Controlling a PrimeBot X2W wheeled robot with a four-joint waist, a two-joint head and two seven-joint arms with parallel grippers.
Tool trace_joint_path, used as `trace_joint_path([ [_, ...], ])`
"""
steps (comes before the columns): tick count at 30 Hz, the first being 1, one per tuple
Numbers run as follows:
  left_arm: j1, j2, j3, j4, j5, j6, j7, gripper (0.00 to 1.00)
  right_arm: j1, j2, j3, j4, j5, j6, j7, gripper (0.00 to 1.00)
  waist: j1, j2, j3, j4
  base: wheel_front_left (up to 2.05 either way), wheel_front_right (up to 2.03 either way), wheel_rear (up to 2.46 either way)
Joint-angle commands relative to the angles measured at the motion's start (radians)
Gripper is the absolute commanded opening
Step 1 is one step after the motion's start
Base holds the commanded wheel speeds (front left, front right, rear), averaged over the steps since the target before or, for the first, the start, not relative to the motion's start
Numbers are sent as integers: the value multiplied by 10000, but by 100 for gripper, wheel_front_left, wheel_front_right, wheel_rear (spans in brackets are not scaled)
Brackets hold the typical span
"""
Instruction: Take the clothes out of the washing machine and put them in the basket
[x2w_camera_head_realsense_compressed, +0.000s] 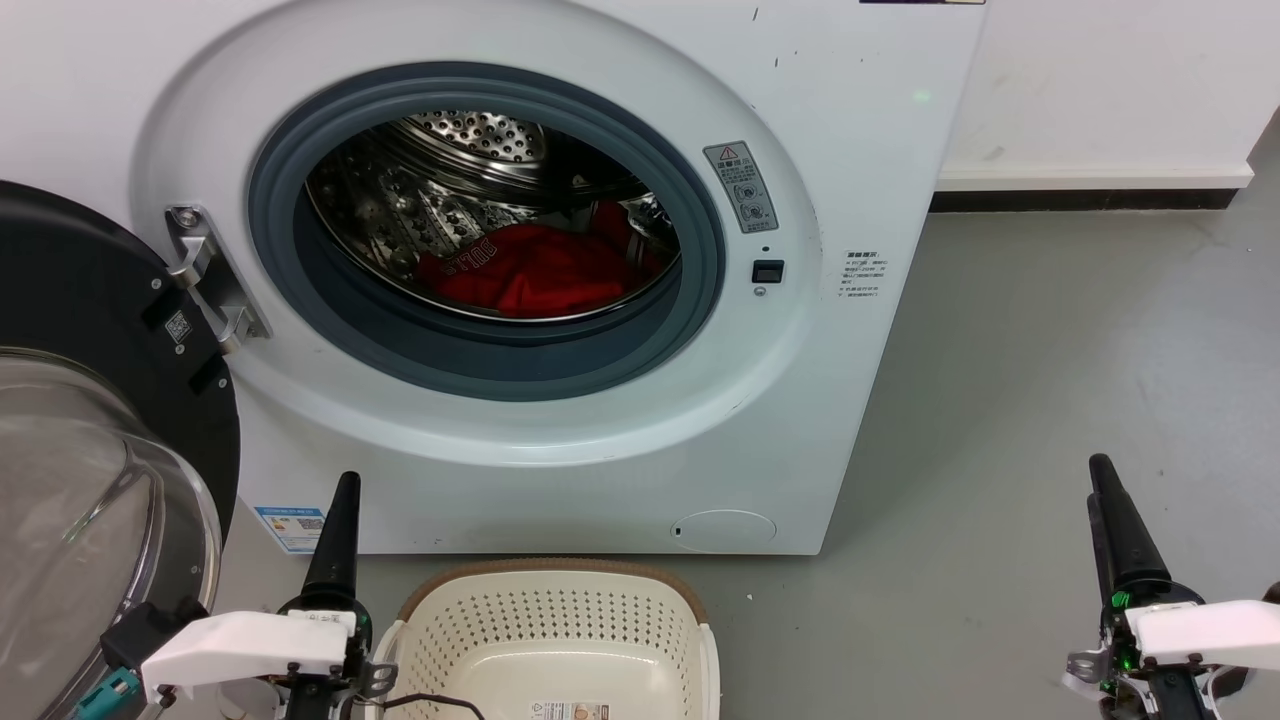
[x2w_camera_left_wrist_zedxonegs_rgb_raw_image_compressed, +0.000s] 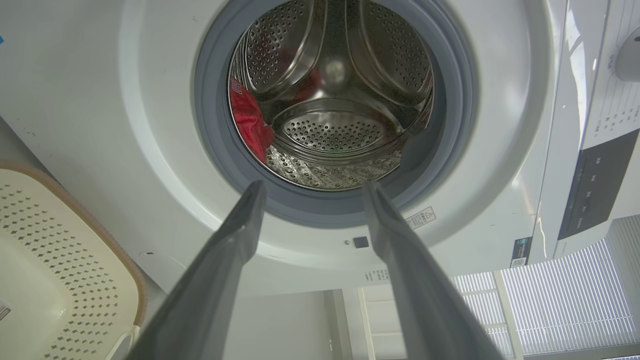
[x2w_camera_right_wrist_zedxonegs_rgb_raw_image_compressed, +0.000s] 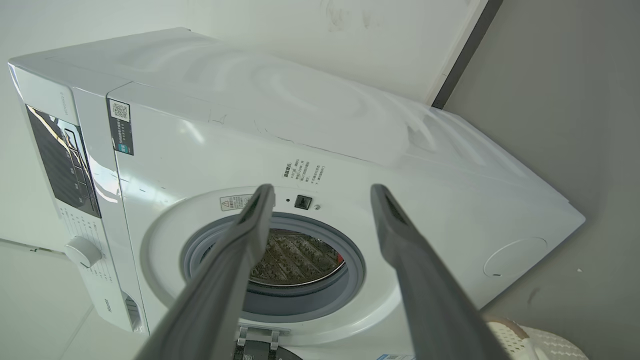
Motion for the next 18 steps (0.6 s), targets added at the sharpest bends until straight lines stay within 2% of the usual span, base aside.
trace_joint_path([
  [1, -99, 21, -42, -277, 350, 48, -100, 100, -23, -9, -12, -320, -397, 0, -97, 100, 0, -1, 2, 0, 0, 0, 0],
  [18, 113, 27, -534, -956, 3446, 626, -754, 100, 388, -6, 316, -1470, -4231, 0, -751, 100, 0, -1, 16, 13, 0, 0, 0],
])
